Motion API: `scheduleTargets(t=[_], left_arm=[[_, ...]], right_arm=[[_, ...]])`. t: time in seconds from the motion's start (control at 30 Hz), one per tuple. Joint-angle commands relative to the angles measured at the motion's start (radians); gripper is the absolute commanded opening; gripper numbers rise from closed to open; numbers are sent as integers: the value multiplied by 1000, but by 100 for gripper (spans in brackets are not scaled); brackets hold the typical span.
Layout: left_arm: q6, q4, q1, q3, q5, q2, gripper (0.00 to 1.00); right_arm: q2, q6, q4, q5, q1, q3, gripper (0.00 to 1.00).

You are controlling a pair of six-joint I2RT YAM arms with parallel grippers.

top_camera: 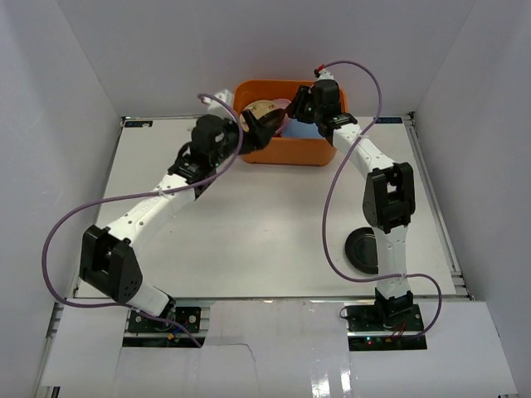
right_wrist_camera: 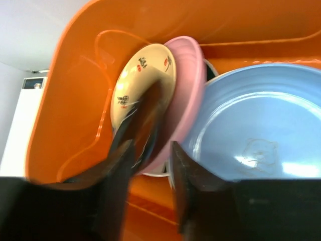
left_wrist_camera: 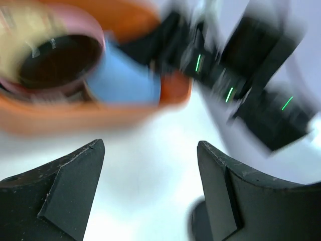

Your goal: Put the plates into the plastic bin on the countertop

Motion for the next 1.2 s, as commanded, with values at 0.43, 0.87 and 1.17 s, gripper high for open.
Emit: scheduleTargets(t=[0.43, 0.87, 1.17], left_arm=[[-107, -58, -431, -100, 5, 307, 82], [-124, -30, -557, 147, 232, 703, 60], [-116, -47, -575, 227, 292, 828, 36]], right_arm=[[-836, -51, 193, -10, -111, -728, 8], [-1381, -35, 161, -215, -131, -1185, 15], [-1444, -41, 136, -232, -133, -1258, 21]])
